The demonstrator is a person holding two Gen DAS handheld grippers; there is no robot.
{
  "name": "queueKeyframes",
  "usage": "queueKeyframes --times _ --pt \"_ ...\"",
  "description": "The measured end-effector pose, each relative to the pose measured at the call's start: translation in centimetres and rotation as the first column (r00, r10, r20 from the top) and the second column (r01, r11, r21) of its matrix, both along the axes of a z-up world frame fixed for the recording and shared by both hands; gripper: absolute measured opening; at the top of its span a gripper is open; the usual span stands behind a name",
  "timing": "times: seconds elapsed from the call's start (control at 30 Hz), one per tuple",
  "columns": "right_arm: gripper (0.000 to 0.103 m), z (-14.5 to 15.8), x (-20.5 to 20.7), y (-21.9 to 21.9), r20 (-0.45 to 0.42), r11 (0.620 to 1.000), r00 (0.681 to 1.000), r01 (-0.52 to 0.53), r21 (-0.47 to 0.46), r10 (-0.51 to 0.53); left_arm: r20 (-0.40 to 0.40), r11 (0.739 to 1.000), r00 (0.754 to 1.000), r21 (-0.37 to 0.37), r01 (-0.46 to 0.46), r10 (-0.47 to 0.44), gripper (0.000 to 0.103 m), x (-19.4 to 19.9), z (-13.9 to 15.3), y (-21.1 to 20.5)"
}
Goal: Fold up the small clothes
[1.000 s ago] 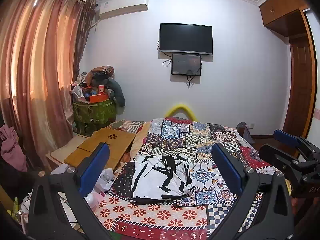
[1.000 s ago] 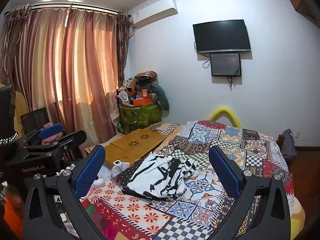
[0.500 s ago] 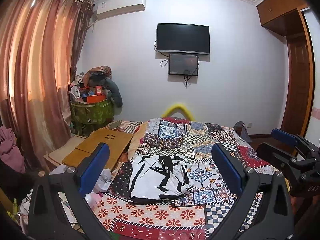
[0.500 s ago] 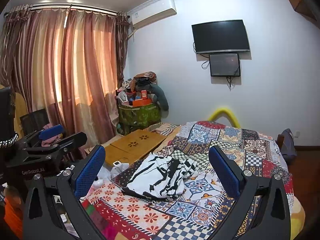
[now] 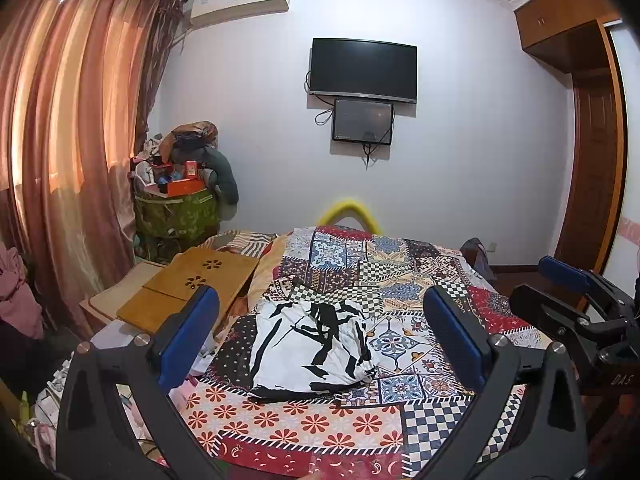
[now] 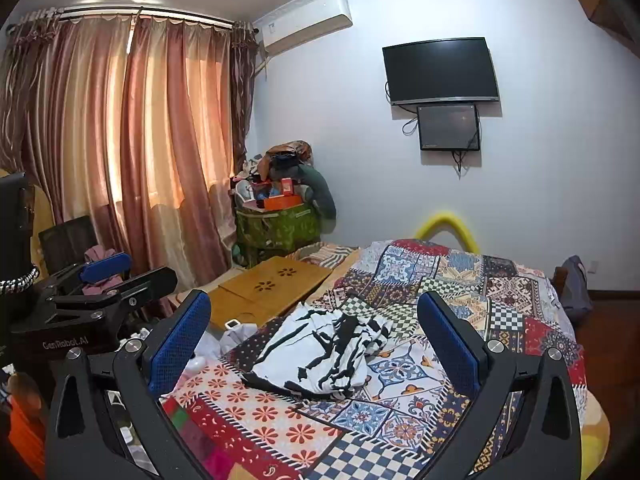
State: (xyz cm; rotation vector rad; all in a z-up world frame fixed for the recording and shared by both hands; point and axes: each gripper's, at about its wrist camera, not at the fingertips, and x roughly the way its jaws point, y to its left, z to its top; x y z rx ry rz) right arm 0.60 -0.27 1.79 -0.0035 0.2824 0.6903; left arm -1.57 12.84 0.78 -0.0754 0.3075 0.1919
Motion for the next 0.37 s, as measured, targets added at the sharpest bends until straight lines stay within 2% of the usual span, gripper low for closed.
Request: queueKeyframes --times 0.37 --pt "0.102 -0.18 0.11 0.15 -0.008 1.0 1.0 -0.002 -0.006 0.002 -0.007 1.0 1.0 -0.003 0.005 -0.005 0.103 0.25 -0.23 0.24"
